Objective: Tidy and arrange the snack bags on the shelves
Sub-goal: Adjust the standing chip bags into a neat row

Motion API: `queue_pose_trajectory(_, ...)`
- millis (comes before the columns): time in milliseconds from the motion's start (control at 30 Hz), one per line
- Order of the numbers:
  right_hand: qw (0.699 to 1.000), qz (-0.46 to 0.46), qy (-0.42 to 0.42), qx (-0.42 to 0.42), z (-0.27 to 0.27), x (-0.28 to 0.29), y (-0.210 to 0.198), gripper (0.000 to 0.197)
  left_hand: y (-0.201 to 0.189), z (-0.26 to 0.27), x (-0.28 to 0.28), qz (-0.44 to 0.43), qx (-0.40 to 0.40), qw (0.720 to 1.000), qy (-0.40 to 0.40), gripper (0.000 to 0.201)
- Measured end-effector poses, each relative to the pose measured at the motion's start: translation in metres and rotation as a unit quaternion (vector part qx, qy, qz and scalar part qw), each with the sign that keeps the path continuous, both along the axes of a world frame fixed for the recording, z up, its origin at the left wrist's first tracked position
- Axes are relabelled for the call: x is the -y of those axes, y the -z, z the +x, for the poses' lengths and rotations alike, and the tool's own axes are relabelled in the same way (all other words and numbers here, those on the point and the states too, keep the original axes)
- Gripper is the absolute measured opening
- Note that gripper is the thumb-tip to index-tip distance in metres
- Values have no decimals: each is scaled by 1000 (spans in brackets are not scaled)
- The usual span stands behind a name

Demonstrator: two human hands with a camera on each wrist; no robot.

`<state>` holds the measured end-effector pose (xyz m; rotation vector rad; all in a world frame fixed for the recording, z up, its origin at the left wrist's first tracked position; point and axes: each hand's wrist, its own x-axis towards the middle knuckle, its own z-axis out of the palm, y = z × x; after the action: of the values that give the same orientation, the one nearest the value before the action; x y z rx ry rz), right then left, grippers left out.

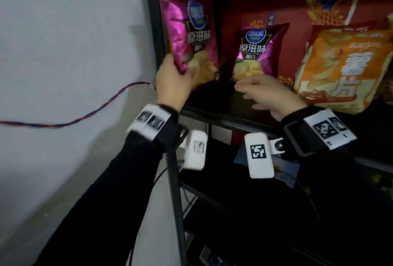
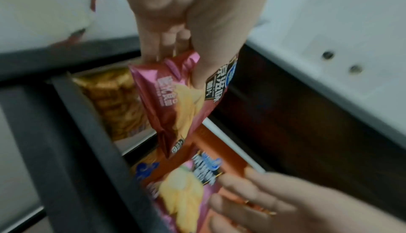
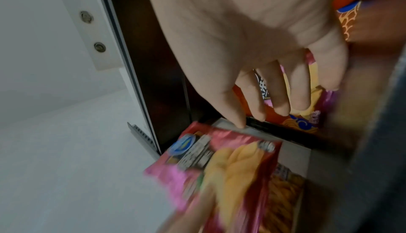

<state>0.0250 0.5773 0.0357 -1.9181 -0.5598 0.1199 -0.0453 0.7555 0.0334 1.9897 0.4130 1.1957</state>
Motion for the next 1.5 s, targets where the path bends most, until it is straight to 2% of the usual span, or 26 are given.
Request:
queue_pose_trajectory(33,1000,8,-9,-16,5,1,-5,21,4,-17,-2,-13,41,999,11,22)
queue_pose_trajectory(100,998,30,-30,-42,16,-6,-20,23,10,-55,-5,-42,91,995,25,21)
queue_pose_trajectory(200,988,78,-103,-85,39,-37,-46,43,19,-99,-11,-96,143,984,53,25)
queue_pose_trajectory(233,982,89,-135,-96,46,-51,-52,44,23,-108,-12,-111,152,981,55,28)
queue_pose_trajectory(333,977,91,-167,-101,64,-89,-56,41,37,-120,-20,-158,160,973,51,34)
queue_pose_trajectory(433,983,52,-140,-108,79,-108,-45,71,54,-121,-26,-184,134,973,43,24)
queue_pose_trajectory(467,982,47,-139,-116,83,-111,-40,75,58,-121,-27,-189,122,974,40,22)
queue_pose_trajectory(633,971,26,-200,-127,90,-123,-30,47,64,-116,-29,-187,96,977,39,24)
queue_pose_trajectory(900,971,-44,-219,-86,93,-131,-25,36,60,-112,-29,-167,77,982,44,29)
queue_pose_trajectory(1000,975,-46,-200,-87,94,-125,-27,54,63,-111,-32,-165,71,983,36,28)
queue_pose_trajectory(1100,978,-41,-188,-86,88,-119,-27,54,62,-107,-32,-163,66,983,46,27)
queue_pose_trajectory(1167,986,-24,-150,-64,82,-113,-28,57,61,-104,-31,-171,68,981,60,27)
queue_pose_trajectory(1233,992,-5,-119,-48,72,-101,-30,78,60,-101,-30,-178,66,979,70,26)
queue_pose_trajectory(1300,997,46,-60,-25,58,-86,-29,98,60,-98,-31,-184,71,977,79,25)
queue_pose_trajectory(1400,991,137,2,-2,38,-69,-21,95,58,-96,-30,-198,90,971,95,24)
queue_pose_trajectory(1500,980,191,52,0,24,-52,-9,107,56,-101,-24,-202,111,965,122,25)
